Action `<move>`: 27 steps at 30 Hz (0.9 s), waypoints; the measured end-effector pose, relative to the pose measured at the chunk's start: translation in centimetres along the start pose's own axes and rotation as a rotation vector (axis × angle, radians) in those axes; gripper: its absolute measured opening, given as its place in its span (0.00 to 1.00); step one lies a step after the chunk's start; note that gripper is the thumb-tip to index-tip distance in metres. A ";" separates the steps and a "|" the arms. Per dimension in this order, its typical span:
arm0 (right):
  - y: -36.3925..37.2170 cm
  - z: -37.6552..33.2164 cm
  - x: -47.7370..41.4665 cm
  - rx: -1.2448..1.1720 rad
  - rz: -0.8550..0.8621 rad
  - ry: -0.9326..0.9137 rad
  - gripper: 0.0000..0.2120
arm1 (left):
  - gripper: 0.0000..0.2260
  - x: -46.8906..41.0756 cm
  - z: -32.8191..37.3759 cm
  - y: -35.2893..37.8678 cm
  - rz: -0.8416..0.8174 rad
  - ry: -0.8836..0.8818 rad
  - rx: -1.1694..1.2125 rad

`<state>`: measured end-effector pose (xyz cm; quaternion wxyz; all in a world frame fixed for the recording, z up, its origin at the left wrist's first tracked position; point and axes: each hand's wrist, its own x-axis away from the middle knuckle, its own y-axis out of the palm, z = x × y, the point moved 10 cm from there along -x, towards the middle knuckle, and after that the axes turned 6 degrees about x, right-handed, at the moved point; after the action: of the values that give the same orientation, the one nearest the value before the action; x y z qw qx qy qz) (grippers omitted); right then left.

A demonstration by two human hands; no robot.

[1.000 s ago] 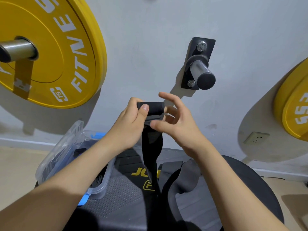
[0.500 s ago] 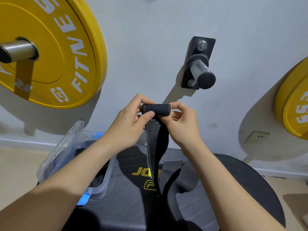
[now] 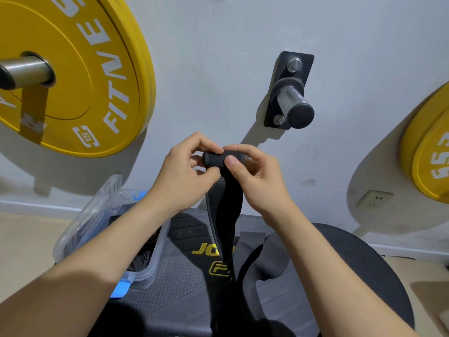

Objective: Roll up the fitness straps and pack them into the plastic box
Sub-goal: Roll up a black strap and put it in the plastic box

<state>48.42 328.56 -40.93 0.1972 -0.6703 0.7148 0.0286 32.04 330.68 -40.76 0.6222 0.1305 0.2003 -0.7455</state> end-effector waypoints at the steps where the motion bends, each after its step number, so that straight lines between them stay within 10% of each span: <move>1: 0.2 -0.1 0.1 -0.015 -0.005 -0.011 0.08 | 0.10 -0.1 -0.3 0.0 -0.004 -0.027 0.029; 27: -1.4 1.5 -0.2 0.072 0.011 0.013 0.08 | 0.14 0.6 -2.9 2.7 -0.232 -0.259 0.104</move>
<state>50.17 329.07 -41.96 0.2162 -0.6591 0.7203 -0.0004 34.38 331.10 -43.92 0.5448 0.0415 0.0934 -0.8323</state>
